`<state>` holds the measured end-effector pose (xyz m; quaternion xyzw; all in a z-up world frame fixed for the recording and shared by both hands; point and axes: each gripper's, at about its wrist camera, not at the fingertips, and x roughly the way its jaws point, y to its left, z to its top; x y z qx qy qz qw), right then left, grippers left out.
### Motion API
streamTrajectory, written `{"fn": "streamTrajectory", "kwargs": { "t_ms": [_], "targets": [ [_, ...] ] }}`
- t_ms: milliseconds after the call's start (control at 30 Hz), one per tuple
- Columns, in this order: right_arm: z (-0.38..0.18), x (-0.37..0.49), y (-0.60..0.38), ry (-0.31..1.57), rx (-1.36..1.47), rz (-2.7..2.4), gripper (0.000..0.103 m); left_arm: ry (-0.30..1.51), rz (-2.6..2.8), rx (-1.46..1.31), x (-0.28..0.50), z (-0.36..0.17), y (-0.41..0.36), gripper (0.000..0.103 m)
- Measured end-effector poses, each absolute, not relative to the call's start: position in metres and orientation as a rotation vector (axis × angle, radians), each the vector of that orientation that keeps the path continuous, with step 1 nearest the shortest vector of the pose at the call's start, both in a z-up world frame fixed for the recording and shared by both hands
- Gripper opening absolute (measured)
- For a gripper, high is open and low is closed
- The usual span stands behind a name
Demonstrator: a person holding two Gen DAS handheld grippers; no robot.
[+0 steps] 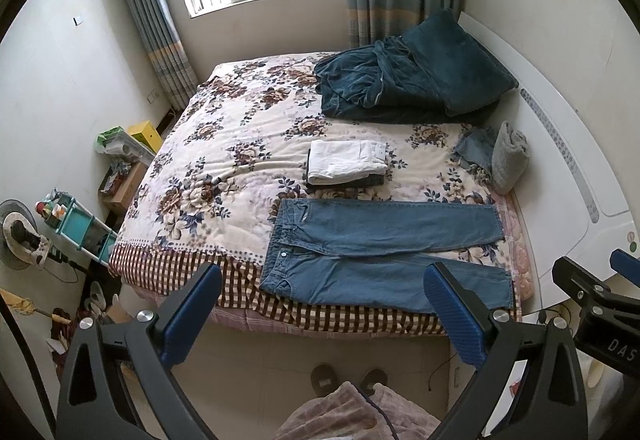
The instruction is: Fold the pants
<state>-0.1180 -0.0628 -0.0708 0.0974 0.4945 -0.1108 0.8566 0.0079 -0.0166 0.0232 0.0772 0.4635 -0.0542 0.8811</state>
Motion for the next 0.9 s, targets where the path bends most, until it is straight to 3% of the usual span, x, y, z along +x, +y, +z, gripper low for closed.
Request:
{"fn": "streamTrajectory", "kwargs": {
  "t_ms": [467, 900],
  "targets": [
    [-0.075, -0.111, -0.062, 1.039, 0.195, -0.224, 0.103, 0.974, -0.060, 0.132, 0.014, 0.014, -0.025, 0.103],
    [-0.196, -0.012, -0.112, 1.092, 0.200, -0.382, 0.103, 1.121, 0.017, 0.163, 0.119, -0.114, -0.050, 0.103]
  ]
}}
